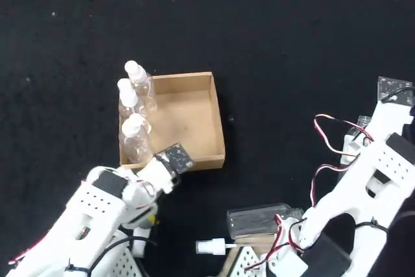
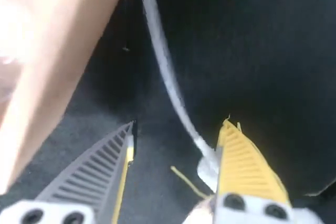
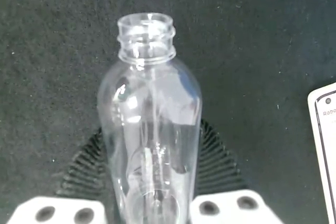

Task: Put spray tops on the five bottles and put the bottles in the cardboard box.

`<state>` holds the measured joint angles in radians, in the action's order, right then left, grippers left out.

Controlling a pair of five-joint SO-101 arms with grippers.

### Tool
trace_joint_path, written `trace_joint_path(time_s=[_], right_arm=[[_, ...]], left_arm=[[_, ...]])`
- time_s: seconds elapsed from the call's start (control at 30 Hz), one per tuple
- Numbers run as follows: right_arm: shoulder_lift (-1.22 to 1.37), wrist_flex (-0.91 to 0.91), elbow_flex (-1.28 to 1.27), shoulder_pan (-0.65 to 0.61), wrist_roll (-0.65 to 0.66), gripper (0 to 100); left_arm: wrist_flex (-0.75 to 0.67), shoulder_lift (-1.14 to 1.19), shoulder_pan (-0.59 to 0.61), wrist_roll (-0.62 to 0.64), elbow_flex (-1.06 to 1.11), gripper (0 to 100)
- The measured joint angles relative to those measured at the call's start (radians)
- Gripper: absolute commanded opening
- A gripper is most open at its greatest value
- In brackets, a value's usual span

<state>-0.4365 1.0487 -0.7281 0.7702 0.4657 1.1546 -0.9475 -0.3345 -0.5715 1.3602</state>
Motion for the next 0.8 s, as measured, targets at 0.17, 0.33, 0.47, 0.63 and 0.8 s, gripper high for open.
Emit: trace_joint_path(time_s=[0.17, 0.33, 0.47, 0.63, 0.8], right_arm=[[0.000, 0.000, 0.000, 0.000, 0.000, 1.1], [0.000, 0.000, 0.000, 0.000, 0.000, 1.1], [0.000, 0.000, 0.000, 0.000, 0.000, 1.1], [0.000, 0.000, 0.000, 0.000, 0.000, 1.1], [0.000, 0.000, 0.000, 0.000, 0.000, 1.1]], left_arm=[[0.028, 0.020, 0.094, -0.160, -0.008, 23], [0.032, 0.018, 0.121, -0.189, -0.012, 23], [0.092, 0.017, 0.071, -0.192, -0.043, 23], [0.172, 0.018, 0.048, -0.195, -0.137, 23], [0.284, 0.018, 0.037, -0.196, -0.272, 23]])
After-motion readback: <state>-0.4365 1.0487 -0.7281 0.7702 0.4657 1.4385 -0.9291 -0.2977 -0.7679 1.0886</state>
